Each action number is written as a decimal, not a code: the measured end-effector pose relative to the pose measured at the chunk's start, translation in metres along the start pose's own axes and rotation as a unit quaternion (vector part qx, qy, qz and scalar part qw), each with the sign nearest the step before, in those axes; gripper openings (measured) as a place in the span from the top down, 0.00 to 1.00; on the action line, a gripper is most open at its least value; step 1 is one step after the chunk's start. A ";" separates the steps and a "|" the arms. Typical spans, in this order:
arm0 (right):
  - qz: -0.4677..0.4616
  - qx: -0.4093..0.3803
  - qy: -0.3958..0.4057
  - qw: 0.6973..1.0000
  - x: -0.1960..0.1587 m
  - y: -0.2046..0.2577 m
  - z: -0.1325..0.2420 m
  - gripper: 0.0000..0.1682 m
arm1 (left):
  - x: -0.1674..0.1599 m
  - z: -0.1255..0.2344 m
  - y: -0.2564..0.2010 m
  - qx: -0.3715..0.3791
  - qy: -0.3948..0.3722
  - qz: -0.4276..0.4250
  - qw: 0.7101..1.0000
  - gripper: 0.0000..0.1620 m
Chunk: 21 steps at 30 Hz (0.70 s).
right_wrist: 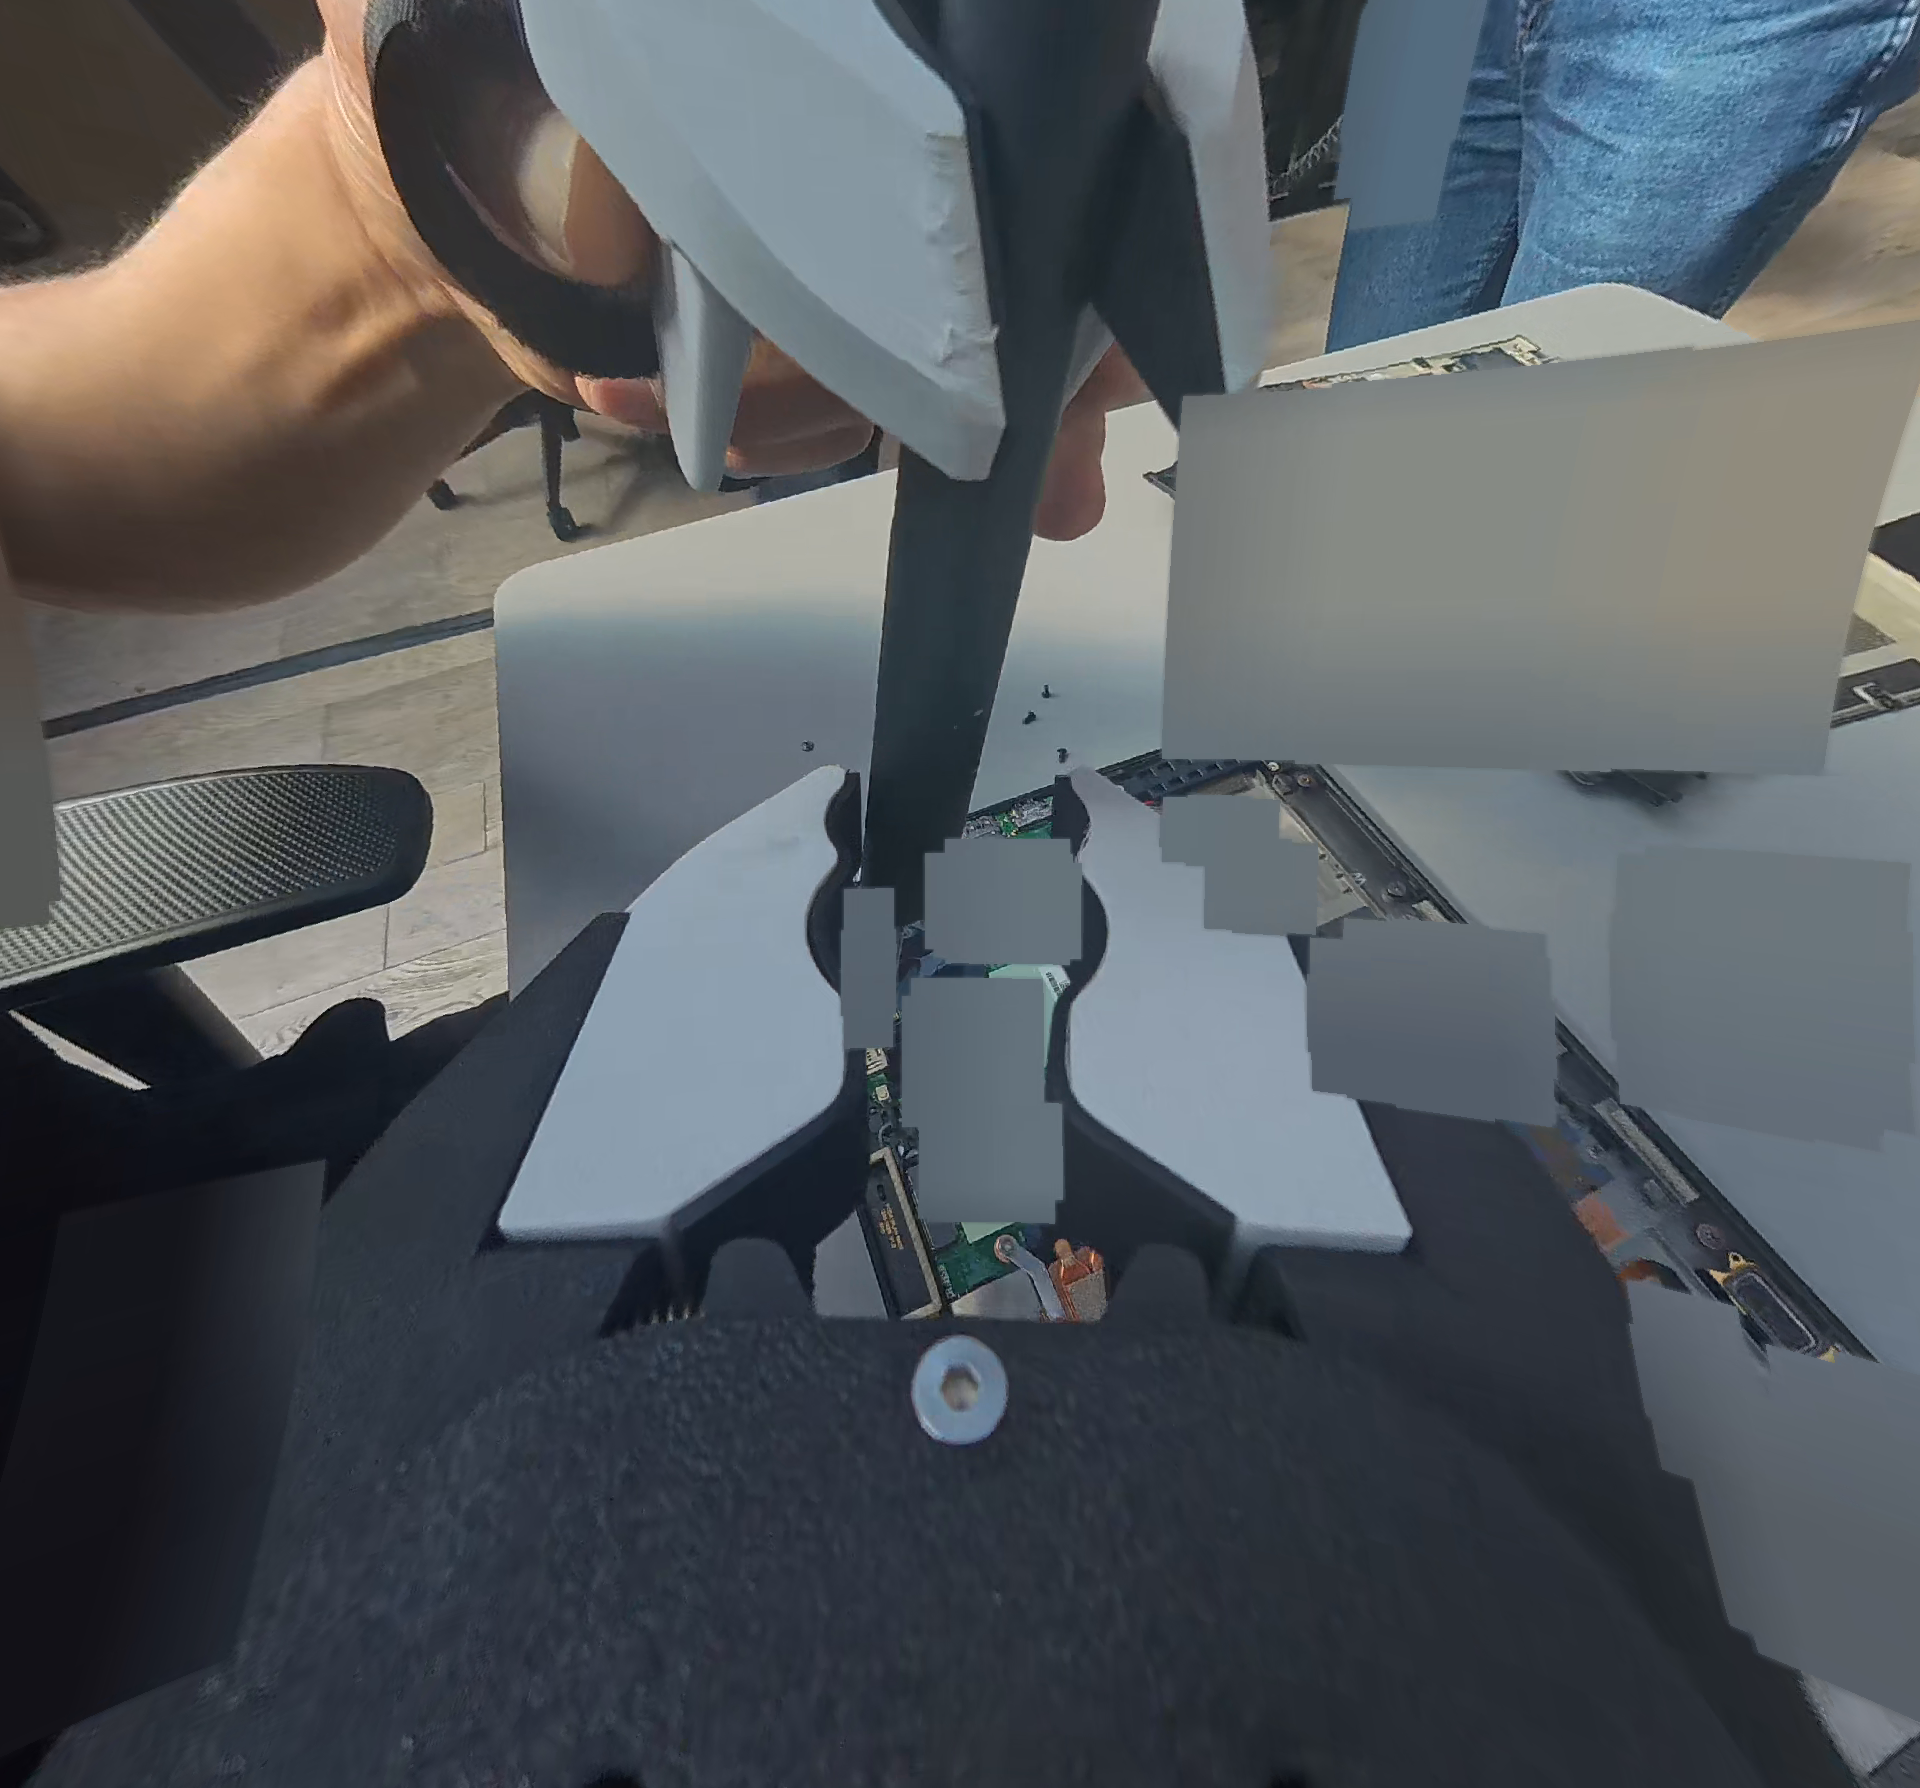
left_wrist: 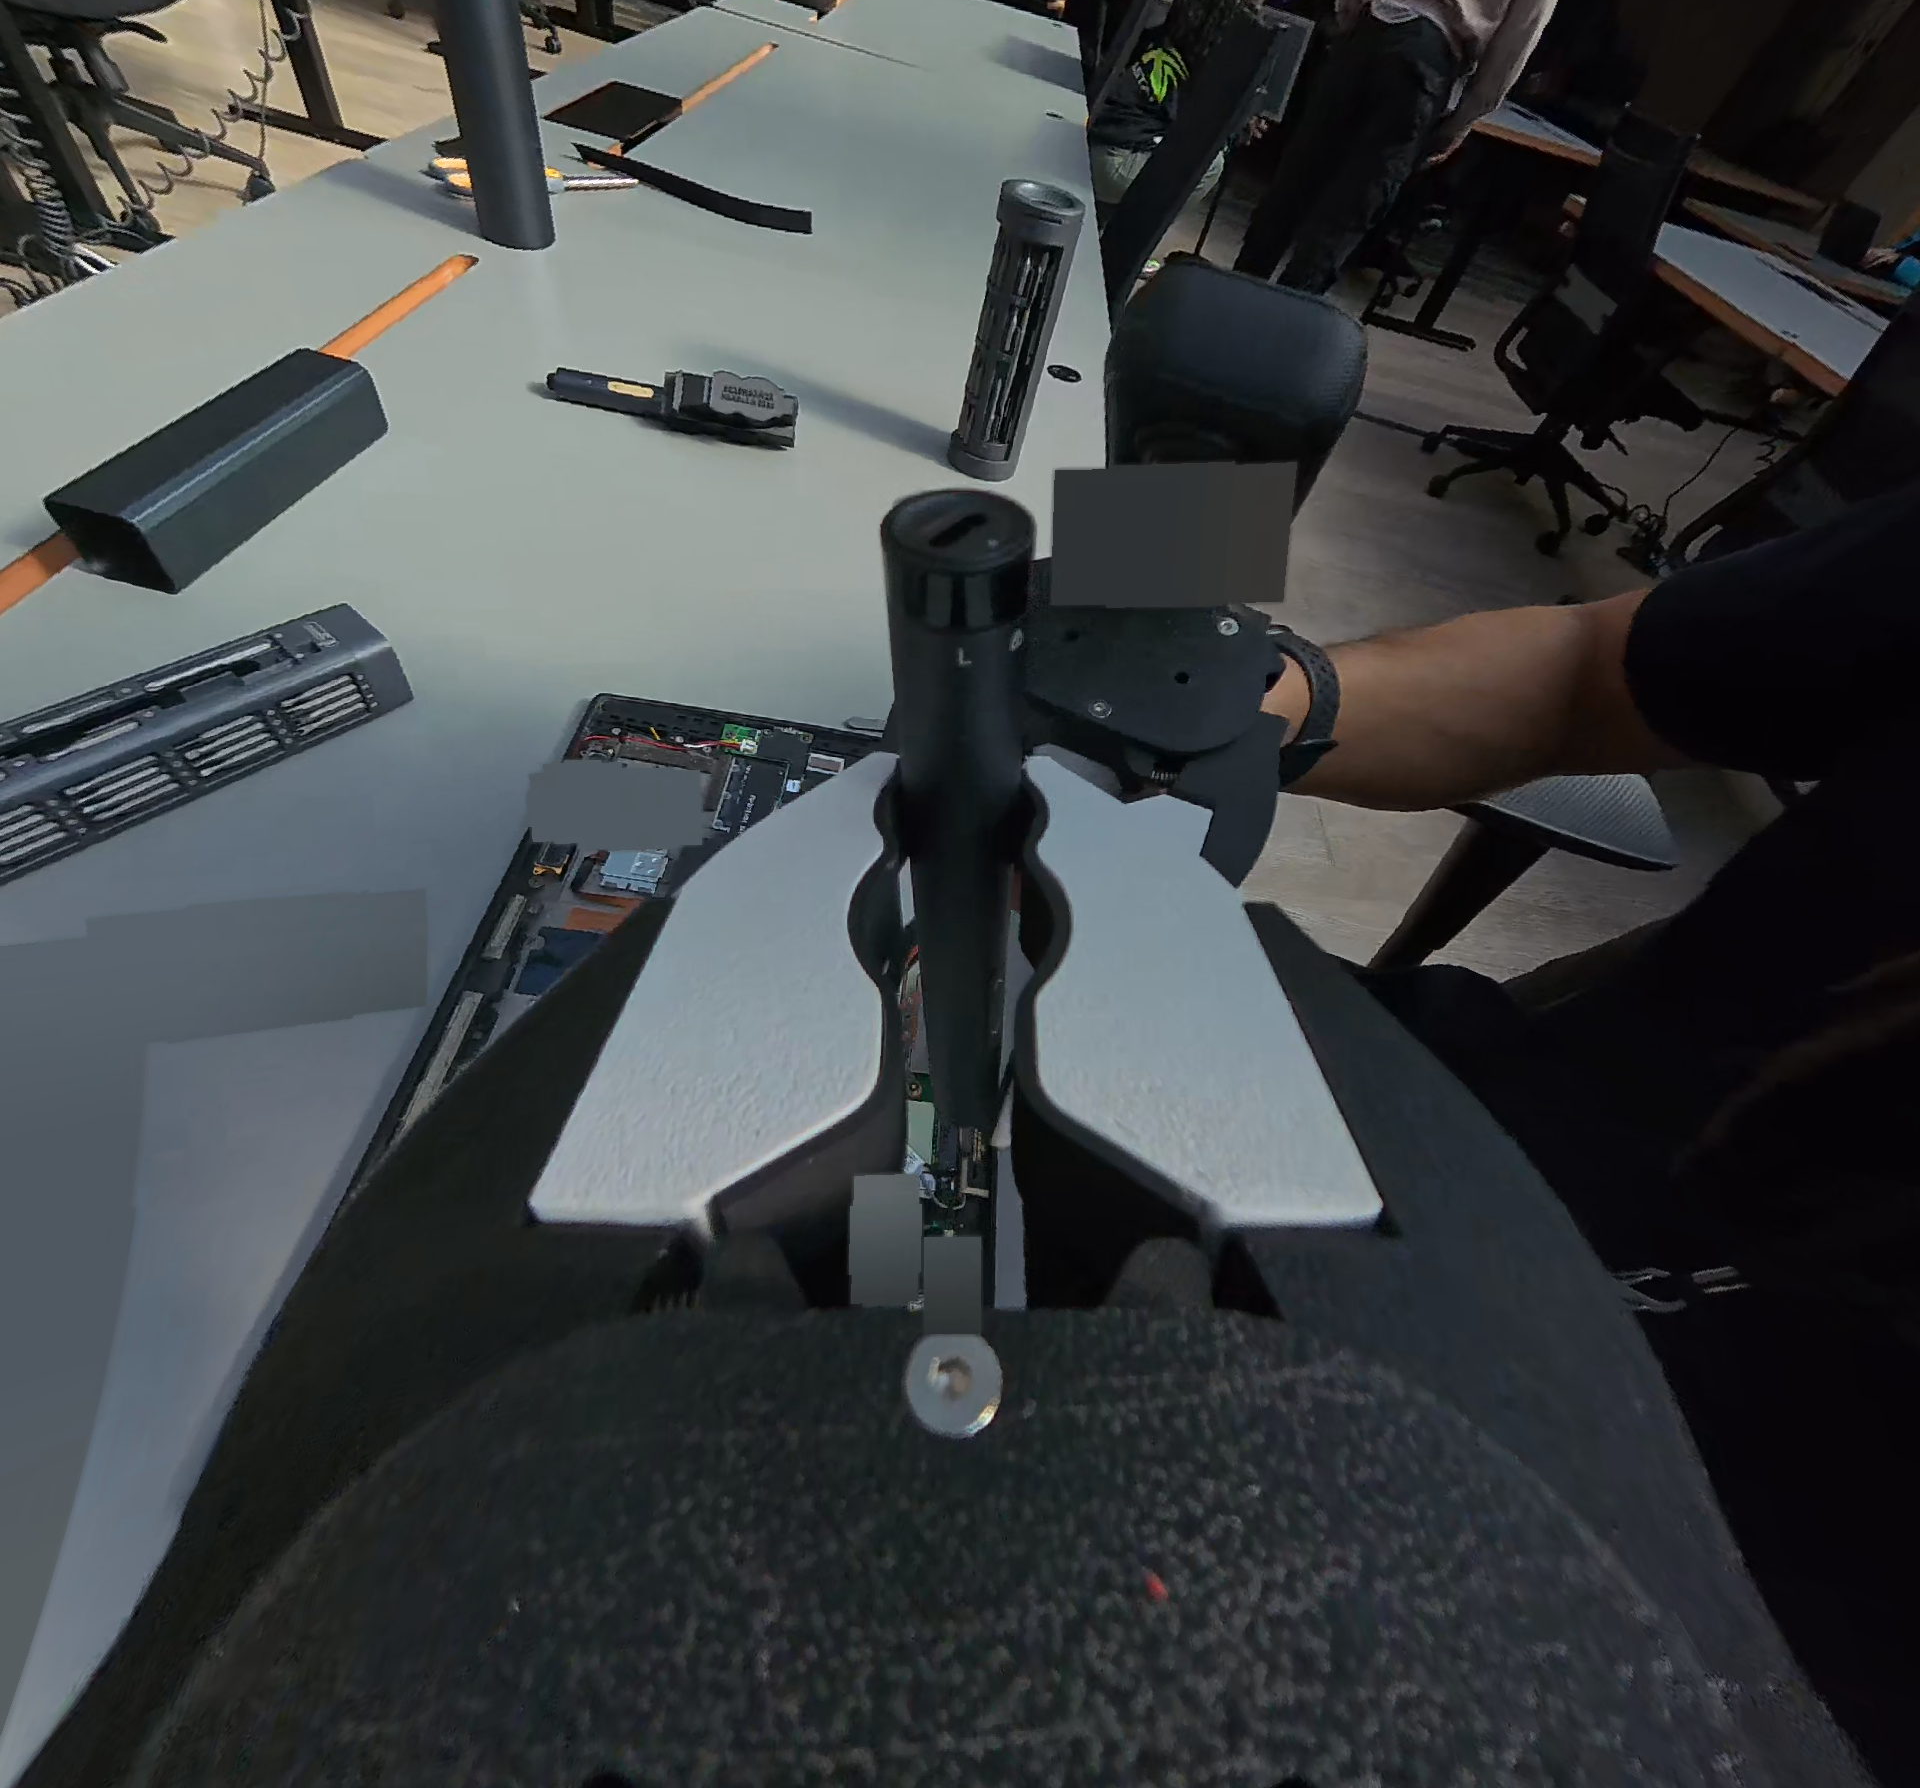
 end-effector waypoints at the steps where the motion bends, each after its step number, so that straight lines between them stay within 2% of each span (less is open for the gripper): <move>1: -0.008 0.006 0.002 1.000 -0.001 -0.001 -0.001 0.80 | -0.001 -0.001 0.000 0.003 0.002 0.001 1.000 0.89; 7: -0.031 0.022 -0.012 0.999 0.000 -0.002 0.000 0.90 | 0.000 -0.004 -0.001 0.015 0.009 -0.011 1.000 0.89; 16: -0.048 0.016 -0.038 0.998 -0.021 0.004 -0.002 0.90 | -0.015 -0.012 -0.003 0.015 0.009 -0.023 1.000 0.89; 21: -0.038 0.001 -0.023 0.999 -0.032 0.005 -0.007 0.90 | -0.026 -0.018 -0.001 0.021 0.022 -0.024 0.999 0.89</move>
Point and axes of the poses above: each gripper's, where its closed fingertips meet, z back along the fingers, x out of its top, y = z × x across the jaws, the point moved 9 cm from there along z, back along the fingers, and after that the axes turned 12 degrees about -x, right-handed, at the moved point
